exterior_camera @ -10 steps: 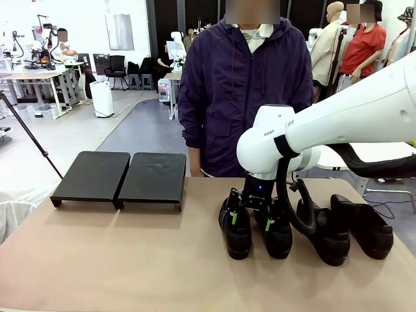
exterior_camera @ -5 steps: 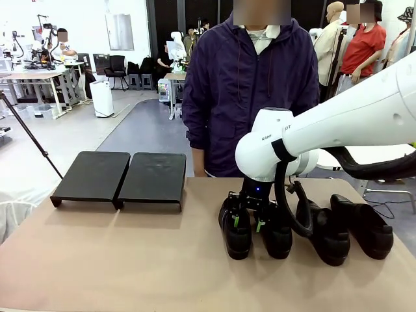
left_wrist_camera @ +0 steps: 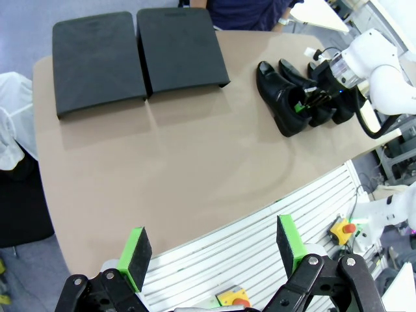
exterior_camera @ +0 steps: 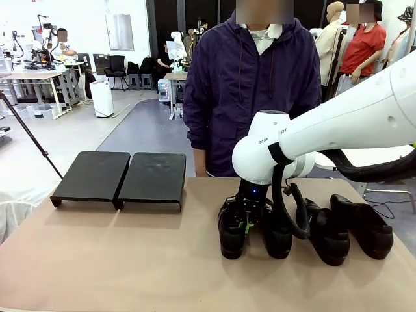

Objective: Organize the shoes by placing them on the stand.
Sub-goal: Pick up one Shoe and place it in the middle of the table.

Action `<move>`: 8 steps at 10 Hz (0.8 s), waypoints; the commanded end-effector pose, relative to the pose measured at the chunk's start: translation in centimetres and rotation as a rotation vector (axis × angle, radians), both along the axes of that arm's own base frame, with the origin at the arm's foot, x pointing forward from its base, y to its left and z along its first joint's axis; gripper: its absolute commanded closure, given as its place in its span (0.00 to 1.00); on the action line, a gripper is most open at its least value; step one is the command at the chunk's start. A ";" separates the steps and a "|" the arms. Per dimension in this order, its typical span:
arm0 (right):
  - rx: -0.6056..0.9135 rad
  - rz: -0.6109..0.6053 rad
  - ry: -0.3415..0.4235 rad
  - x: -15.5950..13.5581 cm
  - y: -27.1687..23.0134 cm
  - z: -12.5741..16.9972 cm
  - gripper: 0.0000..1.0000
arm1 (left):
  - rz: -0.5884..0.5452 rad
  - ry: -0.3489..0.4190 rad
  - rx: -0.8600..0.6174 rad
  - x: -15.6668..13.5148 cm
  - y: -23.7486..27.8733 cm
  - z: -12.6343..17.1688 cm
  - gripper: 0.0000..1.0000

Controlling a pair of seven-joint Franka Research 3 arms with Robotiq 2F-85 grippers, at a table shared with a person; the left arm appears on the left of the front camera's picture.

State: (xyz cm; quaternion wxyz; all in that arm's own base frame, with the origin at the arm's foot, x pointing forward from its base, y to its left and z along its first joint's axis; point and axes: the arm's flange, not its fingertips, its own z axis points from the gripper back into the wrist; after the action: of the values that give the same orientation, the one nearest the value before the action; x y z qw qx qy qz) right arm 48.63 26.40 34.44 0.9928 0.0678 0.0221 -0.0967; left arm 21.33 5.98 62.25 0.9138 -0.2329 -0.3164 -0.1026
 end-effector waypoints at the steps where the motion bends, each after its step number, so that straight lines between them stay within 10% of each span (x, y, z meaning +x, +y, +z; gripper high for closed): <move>1: -0.002 0.037 -0.008 0.1 0.6 0.0 1.00 | -0.018 -0.007 -0.012 0.0 0.1 0.1 0.00; 8: 0.000 0.157 -0.039 -6.7 2.3 10.1 1.00 | -0.018 -0.007 -0.012 0.0 0.1 0.1 0.00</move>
State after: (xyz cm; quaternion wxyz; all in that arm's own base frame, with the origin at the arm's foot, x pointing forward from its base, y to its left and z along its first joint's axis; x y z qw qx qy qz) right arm 44.20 29.08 41.85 0.9975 0.0587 0.0135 -0.0379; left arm 21.34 5.98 62.24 0.9139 -0.2329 -0.3162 -0.1027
